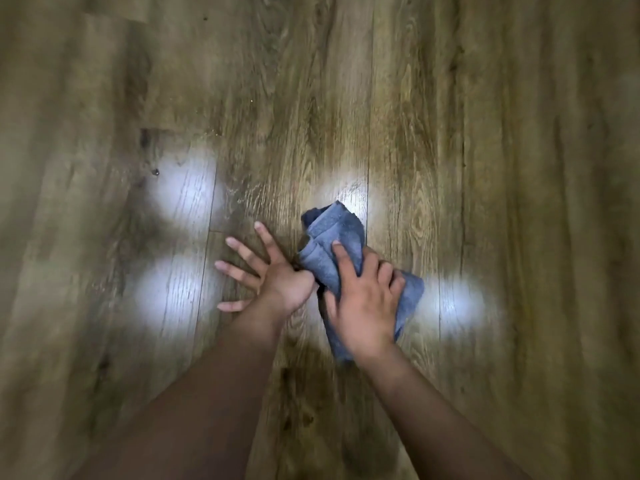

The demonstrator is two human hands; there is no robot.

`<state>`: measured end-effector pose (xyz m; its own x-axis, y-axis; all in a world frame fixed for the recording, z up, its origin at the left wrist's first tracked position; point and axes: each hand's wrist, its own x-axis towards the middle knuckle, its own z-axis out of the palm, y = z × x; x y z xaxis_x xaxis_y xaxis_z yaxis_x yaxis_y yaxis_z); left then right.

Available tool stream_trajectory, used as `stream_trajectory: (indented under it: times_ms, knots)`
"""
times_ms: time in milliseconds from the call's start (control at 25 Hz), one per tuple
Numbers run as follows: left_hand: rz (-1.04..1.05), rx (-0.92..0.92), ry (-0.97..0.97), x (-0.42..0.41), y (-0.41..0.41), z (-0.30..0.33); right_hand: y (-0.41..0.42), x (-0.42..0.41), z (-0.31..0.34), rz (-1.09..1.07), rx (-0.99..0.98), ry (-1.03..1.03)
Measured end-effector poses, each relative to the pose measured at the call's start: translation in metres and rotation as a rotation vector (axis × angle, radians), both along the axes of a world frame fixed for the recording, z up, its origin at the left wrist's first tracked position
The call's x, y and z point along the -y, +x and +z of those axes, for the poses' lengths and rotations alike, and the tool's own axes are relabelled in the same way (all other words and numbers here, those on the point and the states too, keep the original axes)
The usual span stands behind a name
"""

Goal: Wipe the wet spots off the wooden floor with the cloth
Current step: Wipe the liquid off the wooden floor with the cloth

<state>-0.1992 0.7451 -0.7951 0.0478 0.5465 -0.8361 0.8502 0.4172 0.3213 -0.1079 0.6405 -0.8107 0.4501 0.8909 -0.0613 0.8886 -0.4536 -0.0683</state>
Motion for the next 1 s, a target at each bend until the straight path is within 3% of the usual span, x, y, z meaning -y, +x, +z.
stream_trajectory:
  times_ms: [120, 240, 320, 400, 560, 640, 720, 1000]
  knots:
    - [-0.104, 0.056, 0.091, 0.011, -0.035, -0.002, -0.002, 0.016, 0.002, 0.062, 0.036, -0.028]
    - [-0.164, -0.072, 0.234, -0.002, -0.098, 0.005, 0.029, 0.007, -0.002, 0.210, 0.044, -0.038]
    - [-0.081, -0.175, 0.192, -0.033, -0.128, 0.012, 0.053, -0.010, -0.004, 0.256, 0.065, -0.051]
    - [-0.044, -0.177, 0.110, -0.057, -0.145, 0.010, 0.080, -0.042, -0.006, 0.176, 0.091, -0.029]
    - [-0.083, -0.152, 0.055, -0.066, -0.147, -0.002, 0.119, -0.124, -0.014, -0.206, 0.097, 0.007]
    - [-0.098, -0.141, 0.060, -0.064, -0.149, -0.005, 0.116, -0.142, -0.014, -0.375, 0.079, 0.023]
    - [-0.087, -0.153, 0.063, -0.066, -0.151, -0.006, 0.090, -0.141, -0.010, -0.396, 0.073, 0.028]
    - [-0.067, -0.217, 0.092, -0.062, -0.143, -0.002, -0.080, -0.033, -0.003, 0.358, -0.027, -0.027]
